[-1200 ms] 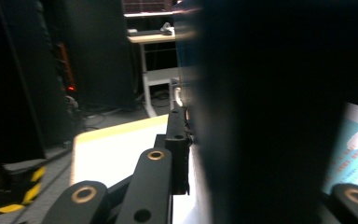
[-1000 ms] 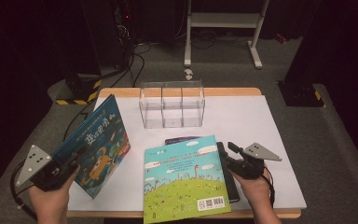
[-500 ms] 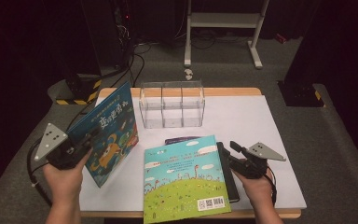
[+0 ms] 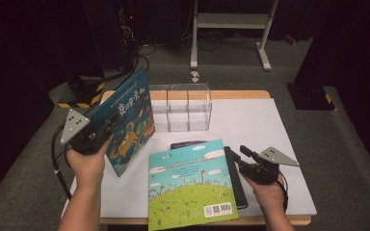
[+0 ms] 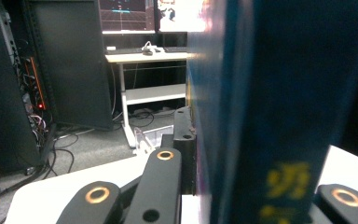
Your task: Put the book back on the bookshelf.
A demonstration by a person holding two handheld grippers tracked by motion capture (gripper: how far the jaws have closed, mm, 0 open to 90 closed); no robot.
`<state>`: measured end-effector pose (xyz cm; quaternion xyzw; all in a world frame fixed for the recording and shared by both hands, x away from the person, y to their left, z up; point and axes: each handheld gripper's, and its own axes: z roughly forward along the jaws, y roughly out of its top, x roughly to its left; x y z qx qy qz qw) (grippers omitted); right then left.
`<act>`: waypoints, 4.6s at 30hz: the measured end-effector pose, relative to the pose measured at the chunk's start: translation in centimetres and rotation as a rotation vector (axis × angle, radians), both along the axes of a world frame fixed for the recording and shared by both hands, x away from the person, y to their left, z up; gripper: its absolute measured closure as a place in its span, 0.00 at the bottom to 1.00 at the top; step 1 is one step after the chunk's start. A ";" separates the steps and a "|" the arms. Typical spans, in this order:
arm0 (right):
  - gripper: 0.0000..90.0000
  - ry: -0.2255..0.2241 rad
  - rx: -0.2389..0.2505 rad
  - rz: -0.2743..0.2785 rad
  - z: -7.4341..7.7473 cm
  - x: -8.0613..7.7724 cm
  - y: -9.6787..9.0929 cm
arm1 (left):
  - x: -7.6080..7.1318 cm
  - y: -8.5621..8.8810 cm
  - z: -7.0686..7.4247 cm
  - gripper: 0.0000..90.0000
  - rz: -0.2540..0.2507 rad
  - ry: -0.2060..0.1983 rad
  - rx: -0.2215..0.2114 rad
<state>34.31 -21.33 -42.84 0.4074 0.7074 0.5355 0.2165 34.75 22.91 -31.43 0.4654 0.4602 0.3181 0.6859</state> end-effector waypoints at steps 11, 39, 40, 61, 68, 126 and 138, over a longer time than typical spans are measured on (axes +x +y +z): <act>0.59 -0.001 0.010 0.006 0.1 0.0 -0.1 | 3.4 -1.7 -0.1 0.92 0.042 -0.006 -0.029; 0.60 -0.015 0.055 0.014 0.6 -0.3 -1.1 | 10.9 -6.3 -1.2 0.92 0.199 -0.016 -0.016; 0.60 -0.014 0.057 0.014 0.6 -0.3 -1.1 | 11.1 -6.4 -1.4 0.92 0.204 -0.016 -0.013; 0.60 -0.008 0.058 0.034 0.4 -0.1 -1.0 | 12.0 -7.5 -3.2 0.92 0.228 -0.035 0.020; 0.60 -0.004 0.049 0.043 0.2 -0.1 -0.7 | 11.2 -7.2 -3.5 0.90 0.214 -0.015 0.054; 0.60 -0.002 0.046 0.067 0.1 -0.4 0.0 | 12.2 -7.1 -4.1 0.88 0.360 0.003 0.112; 0.59 0.002 0.043 0.070 0.0 -0.4 0.2 | 12.3 -6.9 -4.3 0.75 0.339 0.016 0.108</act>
